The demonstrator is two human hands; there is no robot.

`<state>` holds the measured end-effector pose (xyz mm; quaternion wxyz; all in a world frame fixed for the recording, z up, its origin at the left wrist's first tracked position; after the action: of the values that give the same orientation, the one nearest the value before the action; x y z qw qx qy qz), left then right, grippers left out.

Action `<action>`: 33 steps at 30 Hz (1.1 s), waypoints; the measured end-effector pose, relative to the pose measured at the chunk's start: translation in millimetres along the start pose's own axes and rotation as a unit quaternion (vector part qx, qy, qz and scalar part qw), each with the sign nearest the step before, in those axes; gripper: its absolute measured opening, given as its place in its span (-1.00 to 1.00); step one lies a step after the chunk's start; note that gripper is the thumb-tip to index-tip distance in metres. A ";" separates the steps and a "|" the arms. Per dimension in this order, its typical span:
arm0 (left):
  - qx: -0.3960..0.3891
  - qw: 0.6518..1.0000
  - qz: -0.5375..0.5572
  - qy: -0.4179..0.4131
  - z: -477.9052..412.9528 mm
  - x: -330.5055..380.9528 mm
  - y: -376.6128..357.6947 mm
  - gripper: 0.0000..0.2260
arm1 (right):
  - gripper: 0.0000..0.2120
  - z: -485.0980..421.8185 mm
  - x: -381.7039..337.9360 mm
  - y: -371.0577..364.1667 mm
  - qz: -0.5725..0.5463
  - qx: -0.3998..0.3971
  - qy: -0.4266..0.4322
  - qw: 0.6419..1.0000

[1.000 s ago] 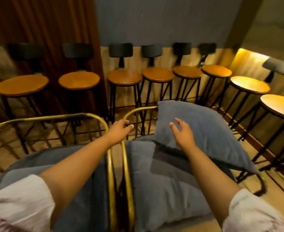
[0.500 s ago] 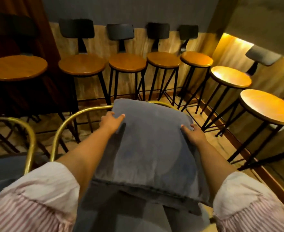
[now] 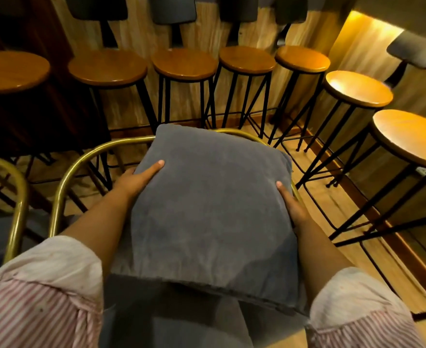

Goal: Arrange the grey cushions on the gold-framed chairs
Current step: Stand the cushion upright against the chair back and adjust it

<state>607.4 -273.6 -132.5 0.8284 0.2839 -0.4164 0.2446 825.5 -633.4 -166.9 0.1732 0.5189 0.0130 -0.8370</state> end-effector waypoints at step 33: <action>0.261 0.949 0.135 -0.119 369.6 -113.1 567.7 -0.40 | -0.24 452.1 -56.7 -414.2 0.016 -0.203 0.132 0.970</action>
<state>-20.8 -133.6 107.0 0.6293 0.4585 -0.4677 0.4184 331.9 -319.6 25.6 0.2847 0.5786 0.1969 -0.7385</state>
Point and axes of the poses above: each hand's wrist, its own z-axis away from the middle knuckle, its own y-axis out of the back of the hand, x = y × z, the point moved 10 cm from there along -z, towards the middle knuckle, and after that the axes turned 1 degree about -y, right-handed, at the moved point
